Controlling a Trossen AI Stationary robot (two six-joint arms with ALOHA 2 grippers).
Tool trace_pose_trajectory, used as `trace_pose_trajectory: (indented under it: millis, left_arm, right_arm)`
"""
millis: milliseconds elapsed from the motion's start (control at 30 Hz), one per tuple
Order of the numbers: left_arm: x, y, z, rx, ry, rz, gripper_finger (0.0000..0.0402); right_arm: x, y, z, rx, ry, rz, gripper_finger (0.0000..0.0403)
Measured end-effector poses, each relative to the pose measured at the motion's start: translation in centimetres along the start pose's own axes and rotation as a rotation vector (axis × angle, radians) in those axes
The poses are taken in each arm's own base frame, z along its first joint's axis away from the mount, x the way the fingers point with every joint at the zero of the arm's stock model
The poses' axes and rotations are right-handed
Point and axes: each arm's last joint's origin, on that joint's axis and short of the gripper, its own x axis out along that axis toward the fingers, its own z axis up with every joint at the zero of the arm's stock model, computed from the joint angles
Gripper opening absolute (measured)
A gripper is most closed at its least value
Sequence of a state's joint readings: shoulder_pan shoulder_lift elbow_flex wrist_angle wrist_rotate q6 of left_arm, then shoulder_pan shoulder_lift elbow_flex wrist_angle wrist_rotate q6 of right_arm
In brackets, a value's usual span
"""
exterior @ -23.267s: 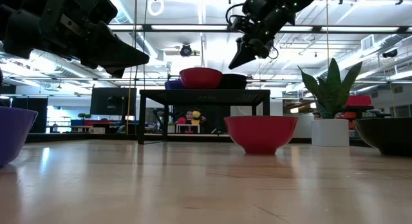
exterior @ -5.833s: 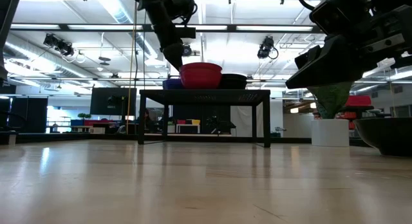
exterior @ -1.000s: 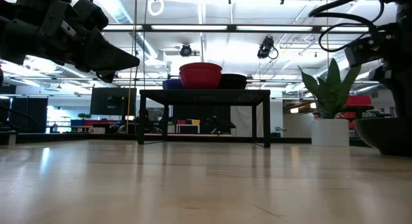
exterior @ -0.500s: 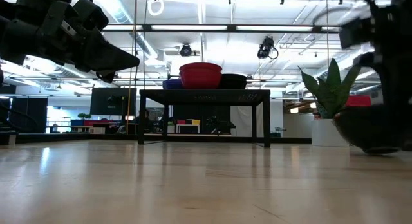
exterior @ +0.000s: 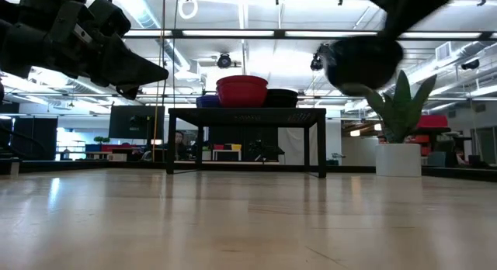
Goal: Pick & Place Mini bowls
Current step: Stack the orange bowl on top of the other orange bowls on the shelf
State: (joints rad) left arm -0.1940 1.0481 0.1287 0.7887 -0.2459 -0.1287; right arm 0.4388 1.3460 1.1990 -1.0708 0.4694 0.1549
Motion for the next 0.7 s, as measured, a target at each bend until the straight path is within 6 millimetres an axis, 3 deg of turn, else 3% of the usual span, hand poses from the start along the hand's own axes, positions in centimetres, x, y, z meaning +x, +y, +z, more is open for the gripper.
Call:
trace_pose_trajectory:
  millis: [167,333,500,700]
  left_arm:
    - [0.0,0.0,0.0,-0.001,-0.003,0.007,0.0014]
    - [0.0,0.1,0.1,-0.002,-0.011,0.027,0.0014]
    - [0.0,0.1,0.1,-0.001,-0.012,0.038,0.0014]
    - [0.0,0.1,0.1,0.000,-0.008,0.038,0.0014]
  right_arm:
    - [-1.7,-4.4,2.7,-0.115,-0.110,-0.130,0.0001]
    - [-2.3,-10.1,5.7,-0.228,-0.162,-0.266,0.0000]
    - [-0.7,-16.2,8.5,-0.308,-0.100,-0.328,0.0000]
    - [2.1,-21.9,8.8,-0.331,0.042,-0.232,0.0000]
